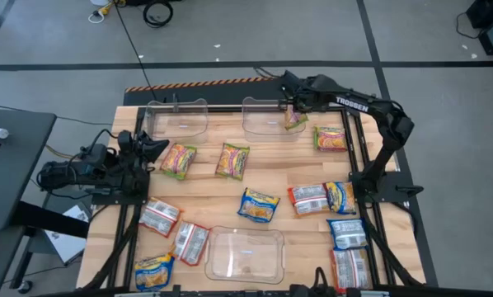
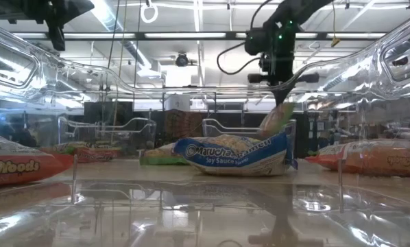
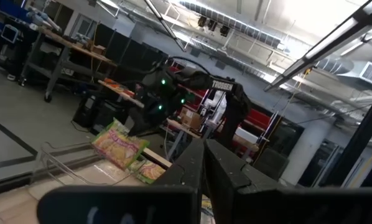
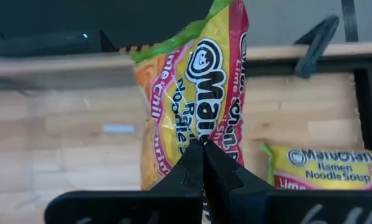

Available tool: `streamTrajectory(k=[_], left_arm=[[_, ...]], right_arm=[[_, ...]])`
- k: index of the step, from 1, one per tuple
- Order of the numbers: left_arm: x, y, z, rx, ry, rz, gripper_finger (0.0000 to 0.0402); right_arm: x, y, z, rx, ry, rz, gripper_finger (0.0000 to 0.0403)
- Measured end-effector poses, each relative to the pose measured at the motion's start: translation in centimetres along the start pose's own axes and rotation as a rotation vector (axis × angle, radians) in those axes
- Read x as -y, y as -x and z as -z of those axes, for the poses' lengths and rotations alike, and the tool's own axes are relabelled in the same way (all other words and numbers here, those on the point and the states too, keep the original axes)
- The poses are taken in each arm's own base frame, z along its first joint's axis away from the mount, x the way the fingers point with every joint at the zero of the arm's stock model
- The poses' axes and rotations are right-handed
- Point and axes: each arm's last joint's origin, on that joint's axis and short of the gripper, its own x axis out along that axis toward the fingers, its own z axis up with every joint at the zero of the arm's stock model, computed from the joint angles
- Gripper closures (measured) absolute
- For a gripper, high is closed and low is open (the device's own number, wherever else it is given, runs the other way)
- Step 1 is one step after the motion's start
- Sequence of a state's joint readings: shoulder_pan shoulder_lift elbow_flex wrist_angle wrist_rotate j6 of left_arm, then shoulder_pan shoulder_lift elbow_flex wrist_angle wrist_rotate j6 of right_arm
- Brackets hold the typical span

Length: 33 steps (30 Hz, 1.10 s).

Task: Sort Maruchan noodles
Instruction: Put the green noodle pack into the top right transparent bin

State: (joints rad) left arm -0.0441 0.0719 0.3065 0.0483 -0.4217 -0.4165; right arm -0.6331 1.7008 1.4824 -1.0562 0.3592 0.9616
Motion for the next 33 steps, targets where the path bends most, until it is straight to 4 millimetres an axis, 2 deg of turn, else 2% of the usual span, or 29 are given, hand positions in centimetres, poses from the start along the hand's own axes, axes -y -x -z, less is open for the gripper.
streamTrajectory(k=[4, 10, 14, 18, 27, 33], left_arm=[[0.0, 0.0, 0.0, 0.002, 0.030, 0.001, 0.0381], [0.1, 0.0, -0.2, 0.024, 0.047, 0.012, 0.0381], [0.1, 0.0, -0.3, 0.027, 0.049, 0.014, 0.0381], [0.2, 0.0, -0.2, 0.008, 0.070, 0.054, 0.0381], [0.4, 0.0, -0.2, -0.002, 0.100, 0.091, 0.0381], [0.5, 0.0, -0.2, -0.014, 0.113, 0.122, 0.0381]], right_arm=[[-0.2, -0.4, 1.2, 0.017, 0.010, 0.027, 0.0402], [-2.1, -1.2, 2.0, 0.041, 0.067, 0.072, 0.0402], [-3.9, -2.9, 2.9, 0.035, 0.159, 0.171, 0.0402], [-4.8, -3.0, 3.1, 0.054, 0.237, 0.294, 0.0402], [-4.8, -4.8, 2.8, 0.043, 0.197, 0.358, 0.0395], [-5.2, -5.9, 3.2, 0.000, 0.206, 0.354, 0.0356]])
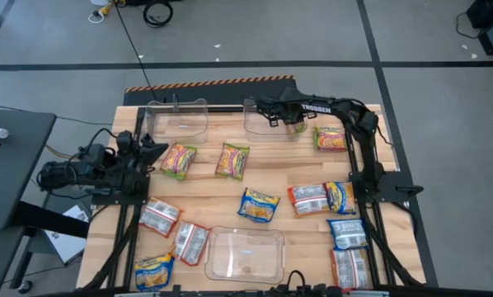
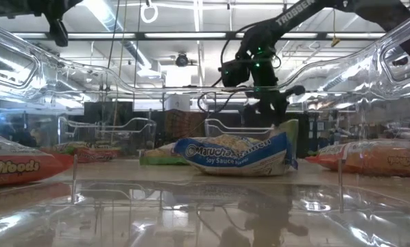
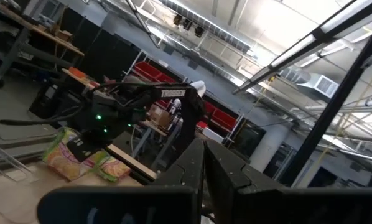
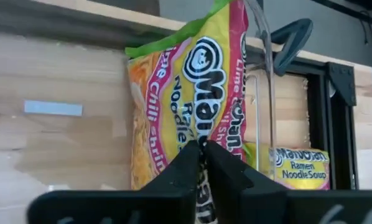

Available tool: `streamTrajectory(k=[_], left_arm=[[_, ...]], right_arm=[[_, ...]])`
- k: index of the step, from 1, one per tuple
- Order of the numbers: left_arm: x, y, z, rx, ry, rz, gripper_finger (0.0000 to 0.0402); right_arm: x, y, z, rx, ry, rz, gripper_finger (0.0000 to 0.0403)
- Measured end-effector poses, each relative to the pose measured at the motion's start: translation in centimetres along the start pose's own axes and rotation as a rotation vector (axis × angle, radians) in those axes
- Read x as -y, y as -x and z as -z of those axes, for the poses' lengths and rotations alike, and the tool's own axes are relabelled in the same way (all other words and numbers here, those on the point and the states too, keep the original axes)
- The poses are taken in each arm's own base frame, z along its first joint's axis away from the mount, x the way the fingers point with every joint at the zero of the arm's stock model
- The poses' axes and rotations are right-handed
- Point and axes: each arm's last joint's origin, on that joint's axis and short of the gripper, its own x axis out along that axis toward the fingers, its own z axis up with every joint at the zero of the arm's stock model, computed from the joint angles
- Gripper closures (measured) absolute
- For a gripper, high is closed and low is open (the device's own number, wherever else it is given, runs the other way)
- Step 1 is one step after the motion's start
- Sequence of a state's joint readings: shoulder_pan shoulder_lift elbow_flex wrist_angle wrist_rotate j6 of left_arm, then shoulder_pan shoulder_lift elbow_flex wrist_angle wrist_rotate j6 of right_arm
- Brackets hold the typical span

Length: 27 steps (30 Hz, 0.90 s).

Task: Sort Maruchan noodles
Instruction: Put the green noodle pack into the top right transparent bin

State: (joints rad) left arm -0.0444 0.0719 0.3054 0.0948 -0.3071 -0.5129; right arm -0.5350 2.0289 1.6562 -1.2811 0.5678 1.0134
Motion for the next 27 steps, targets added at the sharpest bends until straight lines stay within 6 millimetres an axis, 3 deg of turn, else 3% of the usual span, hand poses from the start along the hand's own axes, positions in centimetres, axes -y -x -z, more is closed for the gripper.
streamTrajectory(k=[8, 13, 21, 27], left_arm=[[0.0, 0.0, 0.1, -0.016, -0.011, 0.013, 0.0381], [0.0, 0.0, 0.2, -0.043, -0.033, 0.035, 0.0381], [1.6, 0.7, -2.8, -0.051, -0.089, 0.055, 0.0381], [1.8, 0.9, -2.9, -0.104, -0.085, 0.115, 0.0381]], right_arm=[[0.8, 1.4, -0.3, 0.015, 0.046, -0.021, 0.0291], [2.6, 3.8, -0.7, 0.051, 0.124, -0.055, 0.0257], [8.5, 9.5, -0.5, 0.171, 0.236, -0.189, 0.0193], [13.6, 9.5, 2.4, 0.155, 0.249, -0.141, 0.0168]])
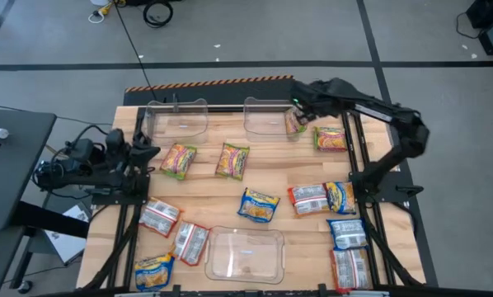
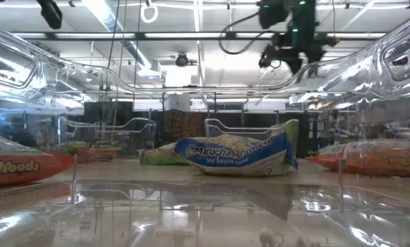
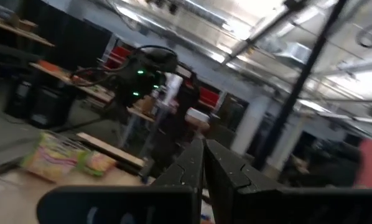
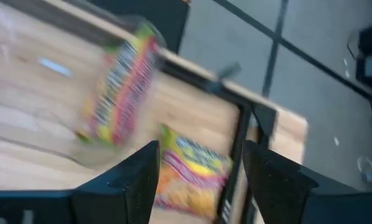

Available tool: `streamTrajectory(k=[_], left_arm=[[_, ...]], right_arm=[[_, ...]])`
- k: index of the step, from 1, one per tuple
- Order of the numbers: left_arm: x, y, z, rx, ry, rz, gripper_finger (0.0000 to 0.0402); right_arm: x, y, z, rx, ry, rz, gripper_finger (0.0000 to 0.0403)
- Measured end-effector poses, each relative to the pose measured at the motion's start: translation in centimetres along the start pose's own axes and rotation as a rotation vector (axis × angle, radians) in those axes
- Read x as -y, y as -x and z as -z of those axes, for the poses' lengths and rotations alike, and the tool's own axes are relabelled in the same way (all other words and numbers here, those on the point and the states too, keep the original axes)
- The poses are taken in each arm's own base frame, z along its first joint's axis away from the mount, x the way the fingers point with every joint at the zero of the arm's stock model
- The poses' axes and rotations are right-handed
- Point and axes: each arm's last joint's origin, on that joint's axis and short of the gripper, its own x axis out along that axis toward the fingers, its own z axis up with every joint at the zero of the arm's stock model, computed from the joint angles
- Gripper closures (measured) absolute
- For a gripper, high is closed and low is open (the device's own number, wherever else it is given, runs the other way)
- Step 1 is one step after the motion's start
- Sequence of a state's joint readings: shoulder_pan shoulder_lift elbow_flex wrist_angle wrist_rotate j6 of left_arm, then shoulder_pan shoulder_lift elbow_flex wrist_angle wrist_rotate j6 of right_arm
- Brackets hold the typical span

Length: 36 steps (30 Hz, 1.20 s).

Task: Sort Maruchan noodles
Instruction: Put the green noodle pack into the top right transparent bin

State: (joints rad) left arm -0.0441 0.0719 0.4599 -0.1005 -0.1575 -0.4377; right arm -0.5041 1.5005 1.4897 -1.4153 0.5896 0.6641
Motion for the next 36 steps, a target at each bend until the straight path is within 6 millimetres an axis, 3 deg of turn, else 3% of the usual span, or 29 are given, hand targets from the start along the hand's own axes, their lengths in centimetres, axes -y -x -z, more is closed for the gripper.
streamTrajectory(k=[6, 11, 20, 26, 32, 36], left_arm=[[-0.2, -0.1, 0.7, -0.057, 0.007, 0.001, 0.0381], [-0.3, -0.4, 0.9, -0.070, 0.012, -0.014, 0.0381], [-0.4, -2.5, 2.1, -0.190, 0.079, -0.031, 0.0381], [-0.5, -4.9, 3.7, -0.302, 0.094, -0.050, 0.0381], [-0.5, -5.7, 4.2, -0.340, 0.123, -0.041, 0.0381], [-0.1, -5.7, 4.0, -0.332, 0.134, 0.023, 0.0381]], right_arm=[[2.0, -3.2, 5.5, -0.101, -0.128, 0.001, 0.0170], [1.7, -7.1, 7.8, -0.181, -0.241, -0.066, 0.0171], [0.4, -12.8, 12.0, -0.168, 0.071, -0.068, 0.0172], [-0.5, -14.3, 12.5, -0.002, 0.301, -0.066, 0.0172], [0.2, -16.3, 13.4, -0.027, 0.199, -0.118, 0.0179], [-0.3, -15.5, 13.9, -0.088, 0.138, -0.213, 0.0190]])
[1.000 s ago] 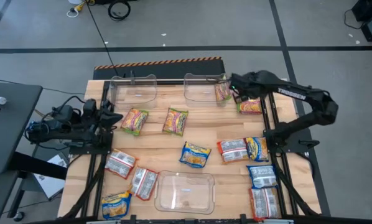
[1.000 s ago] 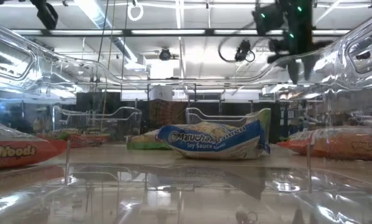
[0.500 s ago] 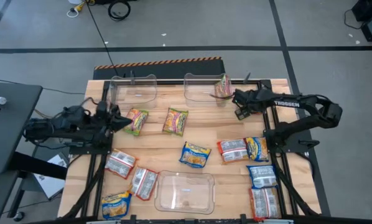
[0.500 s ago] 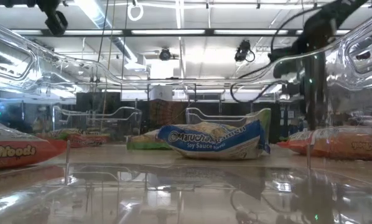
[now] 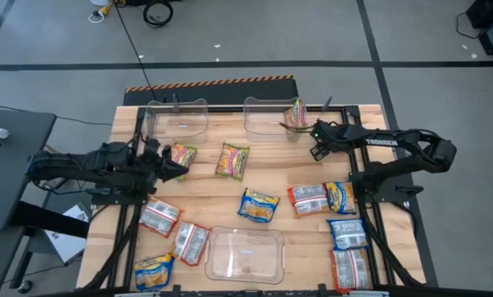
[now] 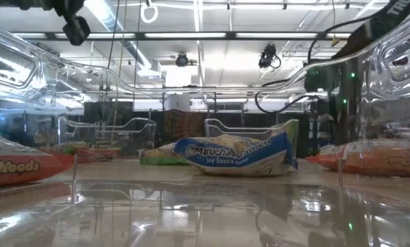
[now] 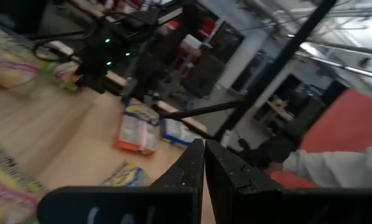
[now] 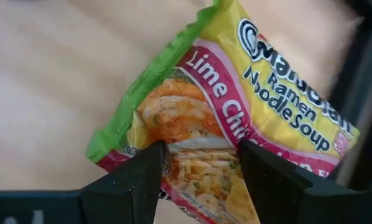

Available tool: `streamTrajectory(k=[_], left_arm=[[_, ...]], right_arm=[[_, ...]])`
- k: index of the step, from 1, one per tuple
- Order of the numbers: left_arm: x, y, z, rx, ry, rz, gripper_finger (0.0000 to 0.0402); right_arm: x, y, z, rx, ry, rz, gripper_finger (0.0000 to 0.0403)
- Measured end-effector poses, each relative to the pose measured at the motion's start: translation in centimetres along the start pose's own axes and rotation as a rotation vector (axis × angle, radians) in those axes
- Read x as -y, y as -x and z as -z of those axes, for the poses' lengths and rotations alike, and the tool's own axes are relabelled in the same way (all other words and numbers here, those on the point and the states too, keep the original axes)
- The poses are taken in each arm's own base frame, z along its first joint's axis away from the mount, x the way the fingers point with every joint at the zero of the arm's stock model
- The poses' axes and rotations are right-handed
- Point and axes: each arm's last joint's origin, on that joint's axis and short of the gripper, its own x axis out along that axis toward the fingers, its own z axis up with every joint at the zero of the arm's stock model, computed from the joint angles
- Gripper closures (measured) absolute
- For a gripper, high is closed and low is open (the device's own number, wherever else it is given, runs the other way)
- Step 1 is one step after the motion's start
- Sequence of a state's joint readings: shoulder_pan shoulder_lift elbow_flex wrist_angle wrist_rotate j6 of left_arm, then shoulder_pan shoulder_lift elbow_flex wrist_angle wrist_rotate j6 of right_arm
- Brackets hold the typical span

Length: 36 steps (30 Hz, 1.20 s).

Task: Sort Maruchan noodles
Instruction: Put the green noodle pack into the top right transparent bin

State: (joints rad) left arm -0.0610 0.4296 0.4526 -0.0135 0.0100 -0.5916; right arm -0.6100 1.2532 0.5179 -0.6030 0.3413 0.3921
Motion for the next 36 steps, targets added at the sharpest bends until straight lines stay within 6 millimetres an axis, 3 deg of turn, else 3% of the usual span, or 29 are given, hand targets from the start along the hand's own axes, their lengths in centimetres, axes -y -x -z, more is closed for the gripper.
streamTrajectory(k=[8, 12, 16, 18, 25, 31, 36], left_arm=[[0.2, 0.1, -0.1, -0.003, 0.005, 0.027, 0.0381], [0.1, 0.1, -0.1, 0.002, 0.006, 0.017, 0.0381], [0.0, 0.1, -0.1, 0.021, -0.021, -0.019, 0.0381], [-0.1, -0.1, -0.1, 0.035, -0.027, -0.056, 0.0381], [-0.6, -0.6, 0.0, 0.067, -0.022, -0.167, 0.0381], [-0.7, -0.7, 0.0, 0.078, -0.005, -0.187, 0.0381], [-0.8, -0.6, 0.0, 0.101, -0.006, -0.220, 0.0381]], right_arm=[[-4.6, 4.9, 0.4, -0.192, -0.216, -0.499, 0.0194], [-5.8, 9.2, -0.9, -0.147, -0.040, -0.679, 0.0190], [-4.5, 11.4, -1.7, -0.055, 0.180, -0.559, 0.0178], [-3.8, 10.8, -1.9, -0.026, 0.307, -0.518, 0.0173], [-3.5, 5.6, -3.4, 0.061, 0.539, -0.593, 0.0161], [-3.2, 2.5, -2.9, 0.009, 0.430, -0.579, 0.0167], [-3.5, 0.7, -2.2, -0.022, 0.374, -0.671, 0.0178]])
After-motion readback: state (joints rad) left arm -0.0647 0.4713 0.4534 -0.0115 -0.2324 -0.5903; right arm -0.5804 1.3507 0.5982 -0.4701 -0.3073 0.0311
